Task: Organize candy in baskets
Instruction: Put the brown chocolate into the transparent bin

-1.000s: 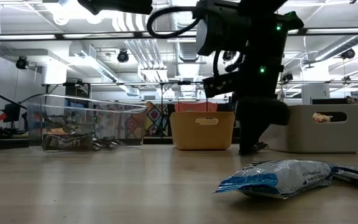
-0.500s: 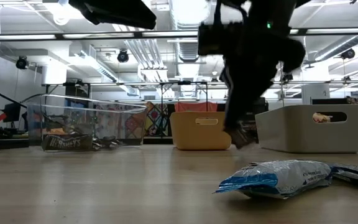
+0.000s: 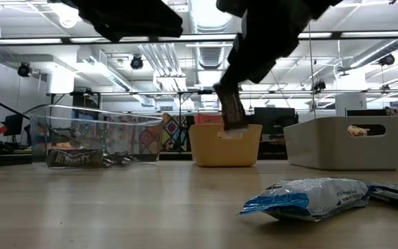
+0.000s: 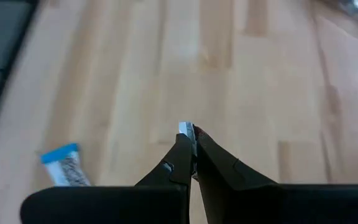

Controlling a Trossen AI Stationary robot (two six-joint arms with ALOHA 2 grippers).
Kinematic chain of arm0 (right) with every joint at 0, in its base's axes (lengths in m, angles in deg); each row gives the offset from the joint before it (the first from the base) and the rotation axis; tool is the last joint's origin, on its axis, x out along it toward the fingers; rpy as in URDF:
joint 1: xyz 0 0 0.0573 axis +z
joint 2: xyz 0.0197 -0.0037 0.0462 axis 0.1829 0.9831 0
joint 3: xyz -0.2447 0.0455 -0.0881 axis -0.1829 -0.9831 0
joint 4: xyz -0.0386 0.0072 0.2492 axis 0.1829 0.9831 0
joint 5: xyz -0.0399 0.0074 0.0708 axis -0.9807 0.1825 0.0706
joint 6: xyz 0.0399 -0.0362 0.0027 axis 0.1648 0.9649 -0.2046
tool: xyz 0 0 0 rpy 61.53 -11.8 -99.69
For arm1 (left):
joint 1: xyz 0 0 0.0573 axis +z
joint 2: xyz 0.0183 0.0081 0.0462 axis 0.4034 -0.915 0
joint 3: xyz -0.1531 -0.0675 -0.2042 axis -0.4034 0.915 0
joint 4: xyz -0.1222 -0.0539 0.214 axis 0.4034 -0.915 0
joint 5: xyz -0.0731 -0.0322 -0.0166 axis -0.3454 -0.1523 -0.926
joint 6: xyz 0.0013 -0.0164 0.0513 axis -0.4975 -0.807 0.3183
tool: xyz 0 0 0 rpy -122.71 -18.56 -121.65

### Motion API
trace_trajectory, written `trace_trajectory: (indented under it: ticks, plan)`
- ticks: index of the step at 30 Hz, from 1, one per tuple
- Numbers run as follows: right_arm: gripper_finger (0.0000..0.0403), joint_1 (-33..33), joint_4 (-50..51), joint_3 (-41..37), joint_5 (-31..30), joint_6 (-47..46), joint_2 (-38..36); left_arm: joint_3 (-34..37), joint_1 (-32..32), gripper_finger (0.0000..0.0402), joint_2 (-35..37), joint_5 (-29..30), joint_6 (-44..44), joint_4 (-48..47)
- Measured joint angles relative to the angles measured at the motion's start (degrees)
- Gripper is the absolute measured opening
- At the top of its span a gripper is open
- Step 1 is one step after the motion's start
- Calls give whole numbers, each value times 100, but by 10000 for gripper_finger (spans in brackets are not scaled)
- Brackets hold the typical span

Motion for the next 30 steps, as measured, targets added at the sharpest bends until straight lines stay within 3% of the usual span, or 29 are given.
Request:
trace_trajectory:
  ticks: [10,17,25,30]
  plan:
    - [12,-2,-1874,-632,637,217,-416,814,17,157,-14,-137,58,1608]
    - [12,-11,-2678,-668,648,603,-466,1092,65,195,-79,-246,65,2294]
    - [12,-15,-2688,-488,648,853,-471,915,107,182,-587,-303,714,2983]
    - [12,-15,-2601,-475,633,858,-471,941,107,117,-633,-272,820,3159]
